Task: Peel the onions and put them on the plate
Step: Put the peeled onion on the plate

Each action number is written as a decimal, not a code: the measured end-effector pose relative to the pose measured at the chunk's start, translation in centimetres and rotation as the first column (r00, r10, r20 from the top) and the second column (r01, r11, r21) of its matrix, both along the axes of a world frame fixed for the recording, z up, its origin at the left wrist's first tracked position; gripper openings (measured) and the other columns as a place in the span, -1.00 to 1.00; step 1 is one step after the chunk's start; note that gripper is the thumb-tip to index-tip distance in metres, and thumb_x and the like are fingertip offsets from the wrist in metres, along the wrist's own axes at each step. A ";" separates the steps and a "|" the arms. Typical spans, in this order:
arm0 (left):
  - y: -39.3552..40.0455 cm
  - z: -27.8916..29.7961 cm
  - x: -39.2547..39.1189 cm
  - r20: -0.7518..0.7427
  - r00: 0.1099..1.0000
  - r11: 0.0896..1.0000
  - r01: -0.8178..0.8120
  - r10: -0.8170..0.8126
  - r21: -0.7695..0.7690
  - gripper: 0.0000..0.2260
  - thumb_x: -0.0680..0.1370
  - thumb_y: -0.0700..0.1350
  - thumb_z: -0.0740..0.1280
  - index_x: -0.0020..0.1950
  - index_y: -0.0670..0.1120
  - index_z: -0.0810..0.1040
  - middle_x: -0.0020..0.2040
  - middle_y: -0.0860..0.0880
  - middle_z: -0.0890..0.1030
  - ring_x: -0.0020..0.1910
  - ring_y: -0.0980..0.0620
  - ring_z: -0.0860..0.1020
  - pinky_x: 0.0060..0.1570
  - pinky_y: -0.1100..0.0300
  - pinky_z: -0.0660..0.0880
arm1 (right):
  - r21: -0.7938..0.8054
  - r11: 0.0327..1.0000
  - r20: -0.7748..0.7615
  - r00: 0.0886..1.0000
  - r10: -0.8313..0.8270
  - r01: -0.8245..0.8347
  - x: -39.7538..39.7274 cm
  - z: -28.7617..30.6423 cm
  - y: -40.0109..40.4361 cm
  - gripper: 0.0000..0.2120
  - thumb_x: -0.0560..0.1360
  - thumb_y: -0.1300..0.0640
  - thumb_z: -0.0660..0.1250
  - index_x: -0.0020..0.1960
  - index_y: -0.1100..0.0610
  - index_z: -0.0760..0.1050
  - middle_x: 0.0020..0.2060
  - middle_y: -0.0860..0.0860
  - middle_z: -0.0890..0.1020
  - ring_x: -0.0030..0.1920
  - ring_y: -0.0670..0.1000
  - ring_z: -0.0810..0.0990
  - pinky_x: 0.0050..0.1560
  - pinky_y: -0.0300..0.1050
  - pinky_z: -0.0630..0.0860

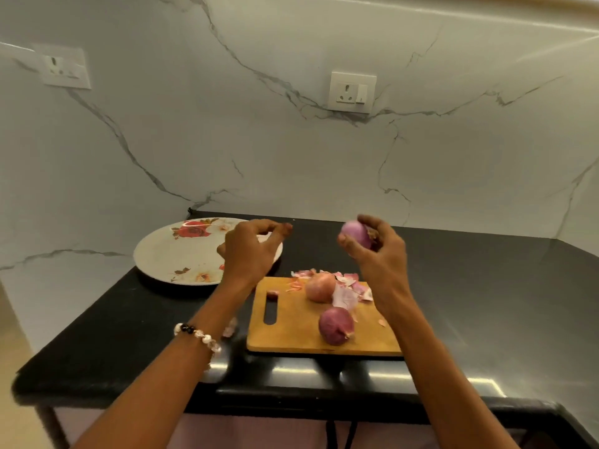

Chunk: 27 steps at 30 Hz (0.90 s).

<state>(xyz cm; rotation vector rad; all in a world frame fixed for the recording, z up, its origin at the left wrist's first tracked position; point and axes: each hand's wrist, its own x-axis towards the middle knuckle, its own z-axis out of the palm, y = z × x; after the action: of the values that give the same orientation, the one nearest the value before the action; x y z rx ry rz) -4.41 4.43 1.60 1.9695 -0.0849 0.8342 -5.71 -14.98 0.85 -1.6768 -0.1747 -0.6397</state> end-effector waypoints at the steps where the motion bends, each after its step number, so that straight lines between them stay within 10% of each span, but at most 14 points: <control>1: 1.4 0.0 0.0 -0.021 1.000 1.000 -0.014 0.014 -0.012 -0.79 0.51 0.08 0.36 0.01 -0.01 0.66 0.03 0.00 0.66 0.04 0.05 0.52 0.24 -0.14 0.34 | -0.073 0.997 0.004 1.000 0.030 -0.029 0.2 1.4 1.2 -0.52 0.41 0.14 0.54 0.29 0.08 0.50 0.13 -0.02 0.57 0.07 -0.02 0.58 0.10 -0.15 0.60; 9: 10.9 -1.4 -0.1 -0.173 0.978 0.987 -0.131 0.112 -0.098 -0.80 0.52 -0.17 0.39 0.14 -0.08 0.63 0.09 -0.06 0.64 0.02 0.04 0.56 0.06 0.11 0.54 | -0.355 0.877 -0.340 0.918 0.201 -0.324 5.6 3.4 14.0 -0.45 0.32 0.33 0.58 0.25 0.21 0.47 0.07 0.10 0.53 -0.08 -0.01 0.57 0.06 0.00 0.64; 13: 13.6 -1.7 -0.2 -0.185 0.971 0.982 -0.167 0.149 -0.087 -0.82 0.52 -0.17 0.38 0.12 -0.07 0.62 0.00 0.00 0.62 -0.07 0.05 0.56 -0.27 0.34 0.46 | -0.540 0.801 -0.365 0.930 0.054 -0.258 9.0 0.4 17.7 -0.34 0.30 0.21 0.63 0.31 0.21 0.42 0.23 0.18 0.54 0.18 0.19 0.57 0.19 0.08 0.57; 18: 15.5 -1.5 -0.4 -0.212 0.968 0.986 -0.153 0.136 -0.066 -0.85 0.54 -0.14 0.35 0.08 -0.11 0.63 -0.09 -0.05 0.68 -0.14 0.02 0.62 0.03 0.08 0.55 | -0.646 0.721 -0.403 0.914 -0.042 -0.251 10.4 -0.9 18.9 -0.29 0.40 0.12 0.57 0.42 0.21 0.30 0.28 0.16 0.53 0.27 0.18 0.51 0.18 -0.03 0.49; 23: 14.8 -2.1 -0.7 -0.235 0.968 0.988 -0.113 0.085 -0.108 -0.85 0.55 -0.13 0.35 0.09 -0.11 0.63 -0.13 -0.01 0.68 -0.19 0.07 0.64 -0.07 0.16 0.56 | -0.641 0.722 -0.423 0.905 -0.049 -0.260 10.0 0.0 17.5 -0.28 0.39 0.08 0.58 0.42 0.22 0.31 0.29 0.16 0.50 0.28 0.16 0.50 0.21 -0.01 0.49; 27: 12.9 -2.6 -1.4 -0.246 0.969 0.981 -0.053 0.006 -0.185 -0.87 0.55 -0.11 0.35 0.03 -0.10 0.65 -0.18 0.02 0.68 -0.21 0.07 0.64 -0.05 0.11 0.58 | -0.364 0.904 -0.395 0.916 0.068 -0.224 7.8 2.3 14.9 -0.50 0.38 0.20 0.58 0.25 0.25 0.50 0.15 0.16 0.59 0.12 0.12 0.59 0.15 0.00 0.58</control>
<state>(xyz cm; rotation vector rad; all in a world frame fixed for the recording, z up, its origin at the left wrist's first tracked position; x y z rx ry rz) -5.78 17.32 -0.97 1.8792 0.1648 0.5884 2.12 -0.13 3.16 -2.1285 -0.1652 -0.1578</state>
